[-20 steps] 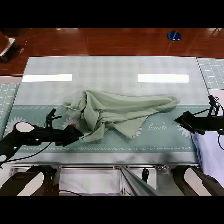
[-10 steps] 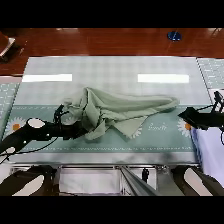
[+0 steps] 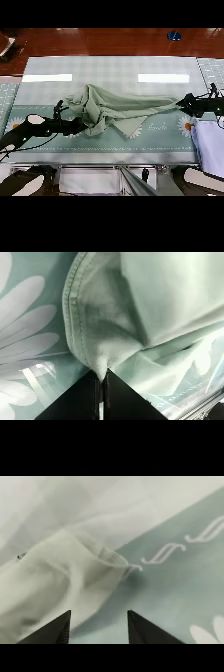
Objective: Fold the shirts.
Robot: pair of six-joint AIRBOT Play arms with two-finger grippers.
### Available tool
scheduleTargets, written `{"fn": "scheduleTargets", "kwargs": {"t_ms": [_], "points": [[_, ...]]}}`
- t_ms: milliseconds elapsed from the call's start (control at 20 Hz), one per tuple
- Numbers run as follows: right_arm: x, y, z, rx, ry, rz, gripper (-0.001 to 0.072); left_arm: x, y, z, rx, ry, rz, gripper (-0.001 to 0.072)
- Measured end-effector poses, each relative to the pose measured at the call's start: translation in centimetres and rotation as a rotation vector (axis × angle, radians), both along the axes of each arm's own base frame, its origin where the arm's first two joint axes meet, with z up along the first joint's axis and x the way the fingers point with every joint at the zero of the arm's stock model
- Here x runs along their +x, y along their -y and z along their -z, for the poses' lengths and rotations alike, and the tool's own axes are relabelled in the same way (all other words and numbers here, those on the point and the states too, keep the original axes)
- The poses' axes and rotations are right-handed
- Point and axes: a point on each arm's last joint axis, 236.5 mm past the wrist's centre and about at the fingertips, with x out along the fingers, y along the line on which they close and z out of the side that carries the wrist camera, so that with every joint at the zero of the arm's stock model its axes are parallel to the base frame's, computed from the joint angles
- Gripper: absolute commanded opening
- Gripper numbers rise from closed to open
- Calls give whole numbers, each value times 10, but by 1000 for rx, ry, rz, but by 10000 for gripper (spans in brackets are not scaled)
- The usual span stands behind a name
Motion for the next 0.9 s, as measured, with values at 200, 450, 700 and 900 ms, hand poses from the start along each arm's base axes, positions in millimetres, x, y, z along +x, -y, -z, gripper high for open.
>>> {"fn": "scheduleTargets", "kwargs": {"t_ms": [200,450,700,900], "points": [[13,-11,12,82,4,4,407,1,0,-1,-1,2,0,25],[37,-33,12,92,40,-58,18,2,0,-1,-3,3,-3,25],[94,-43,-70,33,241,-178,17,53,-6,-59,-51,168,-34,25],[136,-36,-226,-95,537,-228,17,136,-30,-215,-113,567,-120,25]]}}
